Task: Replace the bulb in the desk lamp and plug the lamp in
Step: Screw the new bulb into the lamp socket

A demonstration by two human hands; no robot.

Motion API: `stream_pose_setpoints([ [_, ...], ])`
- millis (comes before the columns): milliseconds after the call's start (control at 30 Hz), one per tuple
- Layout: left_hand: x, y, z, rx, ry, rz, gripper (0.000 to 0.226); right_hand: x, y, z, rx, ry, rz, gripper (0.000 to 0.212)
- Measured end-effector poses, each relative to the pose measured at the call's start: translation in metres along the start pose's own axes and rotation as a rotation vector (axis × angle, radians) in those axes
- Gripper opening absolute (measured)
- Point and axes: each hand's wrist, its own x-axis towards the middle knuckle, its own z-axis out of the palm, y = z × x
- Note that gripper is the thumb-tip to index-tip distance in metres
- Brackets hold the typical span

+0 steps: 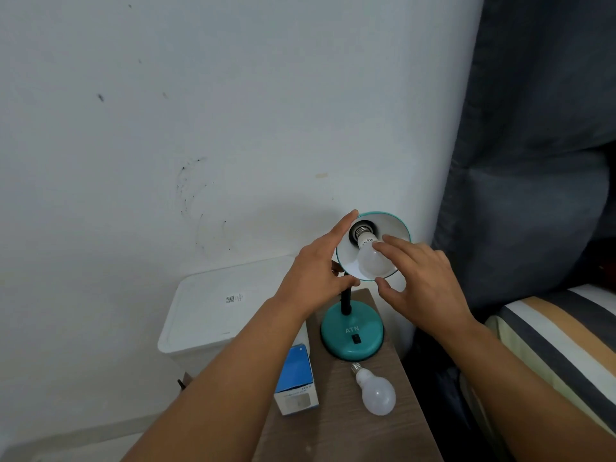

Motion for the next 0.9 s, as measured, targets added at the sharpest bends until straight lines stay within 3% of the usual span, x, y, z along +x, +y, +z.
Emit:
stream_pose_setpoints([
  [400, -0.001, 0.000, -0.001, -0.002, 0.002, 0.008, 0.104, 0.011, -0.005, 0.000, 0.171, 0.027, 0.012, 0.067],
  [533, 0.000, 0.001, -0.001, -0.005, 0.000, 0.005, 0.104, 0.009, -0.008, 0.001, 0.174, 0.053, 0.013, 0.059],
  [733, 0.001, 0.000, 0.000, 0.006, -0.001, -0.004, 0.105, 0.011, -0.009, 0.003, 0.262, 0.092, 0.102, 0.061],
  [900, 0.000, 0.000, -0.001, -0.005, 0.000, 0.001, 0.103, 0.011, -0.010, 0.001, 0.230, 0.084, 0.026, 0.057],
])
